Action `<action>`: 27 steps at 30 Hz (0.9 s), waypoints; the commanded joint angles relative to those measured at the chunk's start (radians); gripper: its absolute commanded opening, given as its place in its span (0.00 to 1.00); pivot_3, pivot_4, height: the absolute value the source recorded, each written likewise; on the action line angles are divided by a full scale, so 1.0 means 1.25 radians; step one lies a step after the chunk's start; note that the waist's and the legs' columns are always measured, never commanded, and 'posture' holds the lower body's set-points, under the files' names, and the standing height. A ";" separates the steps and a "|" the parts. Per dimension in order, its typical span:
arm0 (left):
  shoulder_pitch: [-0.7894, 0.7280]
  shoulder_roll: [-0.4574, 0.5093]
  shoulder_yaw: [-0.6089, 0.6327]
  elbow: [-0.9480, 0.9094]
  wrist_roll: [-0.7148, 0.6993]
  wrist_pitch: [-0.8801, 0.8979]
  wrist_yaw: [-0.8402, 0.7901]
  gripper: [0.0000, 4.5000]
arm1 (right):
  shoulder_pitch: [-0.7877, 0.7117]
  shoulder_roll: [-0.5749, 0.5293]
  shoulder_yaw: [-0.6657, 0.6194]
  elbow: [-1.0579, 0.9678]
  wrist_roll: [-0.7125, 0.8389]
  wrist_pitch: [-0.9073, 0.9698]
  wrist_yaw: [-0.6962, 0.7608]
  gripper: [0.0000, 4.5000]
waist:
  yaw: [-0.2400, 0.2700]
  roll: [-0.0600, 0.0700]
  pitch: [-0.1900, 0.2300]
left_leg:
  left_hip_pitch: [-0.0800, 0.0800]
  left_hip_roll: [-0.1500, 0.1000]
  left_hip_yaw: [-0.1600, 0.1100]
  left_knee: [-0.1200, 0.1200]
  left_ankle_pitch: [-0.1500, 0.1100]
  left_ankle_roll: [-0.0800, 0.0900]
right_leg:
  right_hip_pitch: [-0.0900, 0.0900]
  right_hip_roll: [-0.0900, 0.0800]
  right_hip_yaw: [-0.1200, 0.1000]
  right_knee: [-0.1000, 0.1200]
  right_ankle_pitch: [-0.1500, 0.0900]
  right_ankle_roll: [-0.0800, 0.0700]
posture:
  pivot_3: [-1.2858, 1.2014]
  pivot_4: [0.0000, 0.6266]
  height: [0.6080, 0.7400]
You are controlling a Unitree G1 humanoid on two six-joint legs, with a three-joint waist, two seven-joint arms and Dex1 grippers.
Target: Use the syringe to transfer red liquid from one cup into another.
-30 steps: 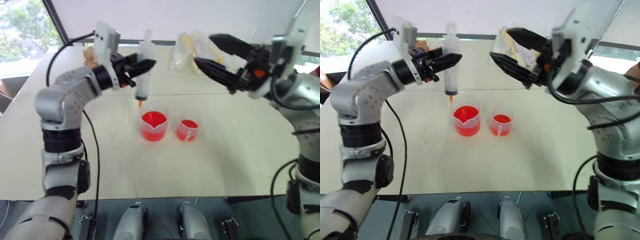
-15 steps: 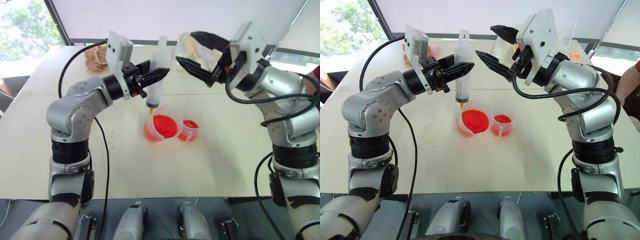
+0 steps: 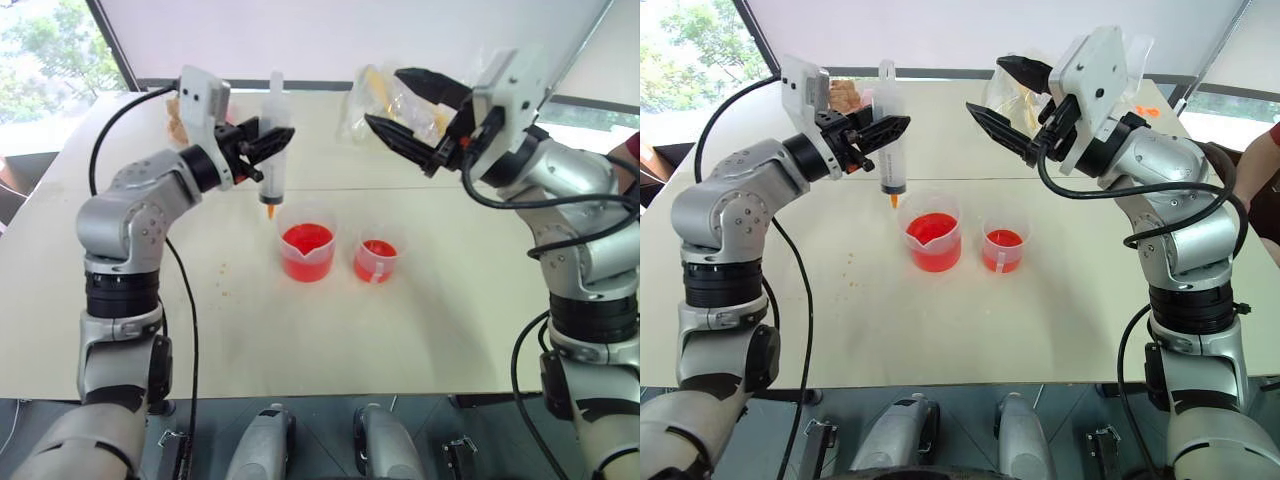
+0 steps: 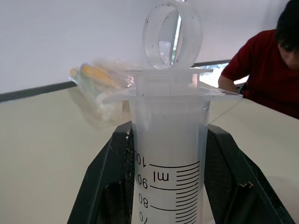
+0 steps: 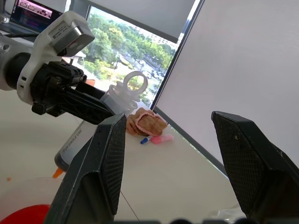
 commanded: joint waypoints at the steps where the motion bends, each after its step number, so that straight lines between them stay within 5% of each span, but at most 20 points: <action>1: -0.074 0.028 0.027 -0.010 -0.008 -0.033 -0.015 0.31 | -0.014 -0.001 -0.030 -0.027 -0.001 -0.008 0.001 0.67 | 0.000 0.000 0.000 | 0.000 0.000 0.000 0.000 0.000 0.000 | 0.000 0.000 0.000 0.000 0.000 0.000 | 0.52 0.24 1.00; 9: -0.099 -0.043 0.050 -0.109 -0.143 0.048 0.011 0.31 | -0.079 0.010 -0.023 -0.008 -0.031 -0.030 -0.003 0.67 | -0.001 0.000 0.000 | 0.000 0.000 0.000 0.000 0.000 0.000 | 0.000 0.000 0.000 0.000 0.000 0.000 | 0.52 0.24 1.00; 27: 0.021 -0.056 -0.030 -0.202 -0.178 0.068 -0.016 0.31 | -0.120 0.104 0.052 0.119 -0.158 -0.186 0.022 0.67 | -0.015 0.000 0.000 | 0.000 0.000 0.000 0.000 0.000 0.000 | 0.000 0.000 0.000 0.001 0.000 0.000 | 0.52 0.24 1.00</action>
